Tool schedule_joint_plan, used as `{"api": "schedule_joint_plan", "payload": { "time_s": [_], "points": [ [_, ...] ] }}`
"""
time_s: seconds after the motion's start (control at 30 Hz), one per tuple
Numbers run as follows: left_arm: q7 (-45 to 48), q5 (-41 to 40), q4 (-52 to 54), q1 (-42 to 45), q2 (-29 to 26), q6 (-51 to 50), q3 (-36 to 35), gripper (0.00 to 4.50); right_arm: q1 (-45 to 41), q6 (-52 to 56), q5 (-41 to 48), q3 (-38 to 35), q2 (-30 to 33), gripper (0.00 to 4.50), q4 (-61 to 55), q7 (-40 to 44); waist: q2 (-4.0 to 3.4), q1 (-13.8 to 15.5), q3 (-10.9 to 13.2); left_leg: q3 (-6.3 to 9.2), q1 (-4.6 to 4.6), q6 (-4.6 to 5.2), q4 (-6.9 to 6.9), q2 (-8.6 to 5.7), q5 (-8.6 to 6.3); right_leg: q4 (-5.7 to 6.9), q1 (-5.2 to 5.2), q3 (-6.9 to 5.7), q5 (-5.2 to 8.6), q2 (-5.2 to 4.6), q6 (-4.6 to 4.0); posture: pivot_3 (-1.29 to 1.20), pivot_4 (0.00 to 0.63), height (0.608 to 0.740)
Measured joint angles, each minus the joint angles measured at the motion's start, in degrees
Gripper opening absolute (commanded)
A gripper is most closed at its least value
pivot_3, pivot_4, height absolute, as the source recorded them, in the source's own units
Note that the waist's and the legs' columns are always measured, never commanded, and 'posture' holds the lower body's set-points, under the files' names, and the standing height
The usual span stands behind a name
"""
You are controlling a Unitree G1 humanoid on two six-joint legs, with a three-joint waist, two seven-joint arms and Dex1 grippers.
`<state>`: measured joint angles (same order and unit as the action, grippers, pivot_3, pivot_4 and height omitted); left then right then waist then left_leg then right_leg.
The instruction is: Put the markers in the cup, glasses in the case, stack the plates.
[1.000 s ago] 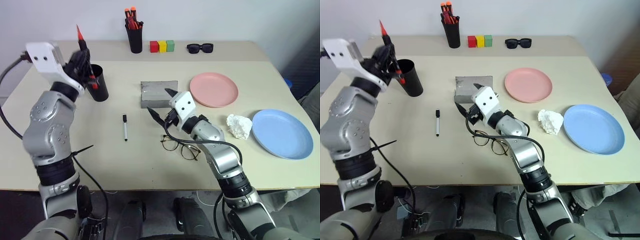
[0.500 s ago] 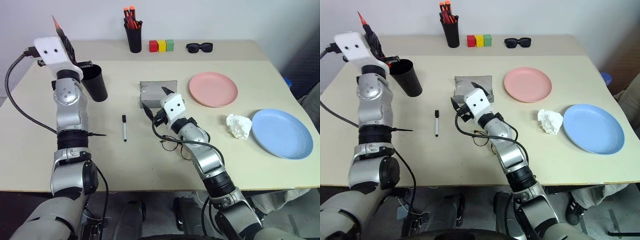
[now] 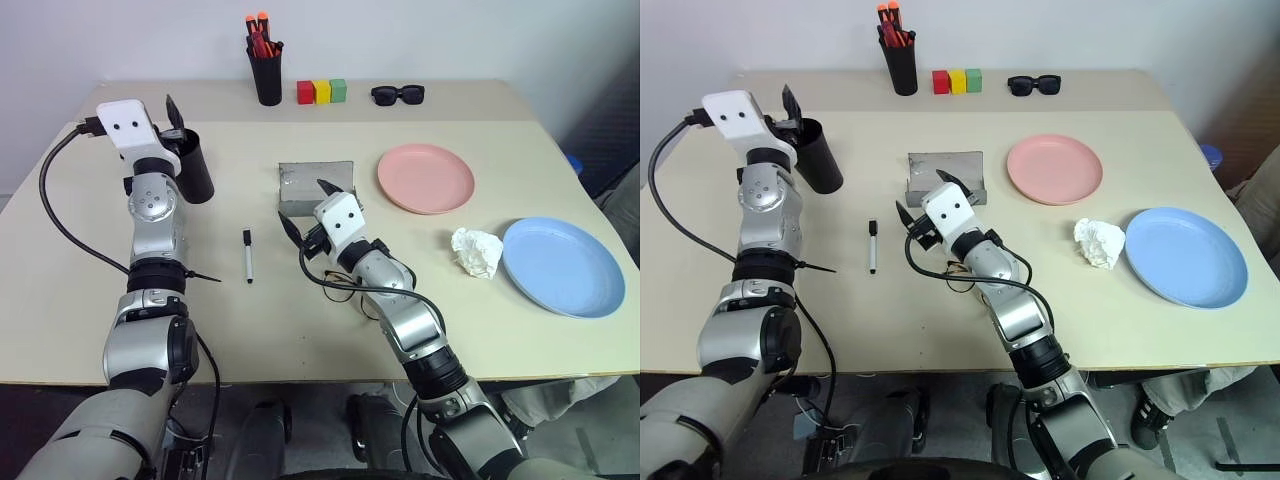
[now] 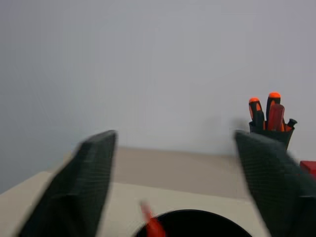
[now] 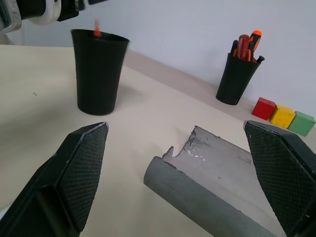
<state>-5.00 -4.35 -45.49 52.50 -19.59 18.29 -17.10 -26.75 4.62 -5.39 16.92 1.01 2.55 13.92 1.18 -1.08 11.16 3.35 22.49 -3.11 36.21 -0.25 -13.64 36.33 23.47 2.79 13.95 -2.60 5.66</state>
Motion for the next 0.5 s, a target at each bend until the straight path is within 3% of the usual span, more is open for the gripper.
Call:
{"api": "schedule_joint_plan", "payload": {
  "time_s": [0.13, 0.23, 0.4, 0.5],
  "points": [
    [-0.09, -0.72, 1.73, -0.15, 0.6, -0.71, -0.05, 3.85, 0.0, 0.0, 0.0, -0.02, 0.02, 4.5, -0.04, 0.02, 0.0, 0.0, 0.0, 0.0, 0.0, 0.0, 0.0, 0.0, 0.0, 0.0, 0.0, 0.0, 0.0, 0.0, 0.0, 0.0, 0.15, 0.74],
    [2.69, -4.11, 10.82, -1.81, 1.2, -6.32, 0.13, 3.85, -0.02, 0.23, 0.09, -0.65, 0.42, 4.5, -0.31, 0.38, 0.0, -0.05, 0.0, 0.01, 0.02, 0.0, 0.0, 0.0, 0.0, 0.0, 0.0, 0.0, 0.0, -0.01, 0.0, 0.0, 0.15, 0.74],
    [7.58, -9.86, 37.88, -9.89, 0.33, -29.58, 4.64, 3.85, -0.17, 2.16, 1.67, -4.07, 4.58, 4.5, -2.94, 2.78, 0.0, -0.04, 0.0, 0.06, 0.02, 0.0, 0.0, 0.0, 0.0, 0.03, -0.04, 0.0, 0.0, -0.02, 0.01, 0.0, 0.15, 0.74],
    [3.85, -13.7, 53.31, -13.81, 1.71, -51.3, 5.76, 3.85, -0.11, 4.18, 3.67, -6.03, 9.38, 4.5, -4.82, 6.92, -0.01, -0.07, 0.01, 0.07, 0.0, 0.0, 0.04, 0.01, 0.0, 0.04, -0.06, 0.0, 0.0, -0.01, 0.01, 0.0, 0.15, 0.74]
  ]
}}
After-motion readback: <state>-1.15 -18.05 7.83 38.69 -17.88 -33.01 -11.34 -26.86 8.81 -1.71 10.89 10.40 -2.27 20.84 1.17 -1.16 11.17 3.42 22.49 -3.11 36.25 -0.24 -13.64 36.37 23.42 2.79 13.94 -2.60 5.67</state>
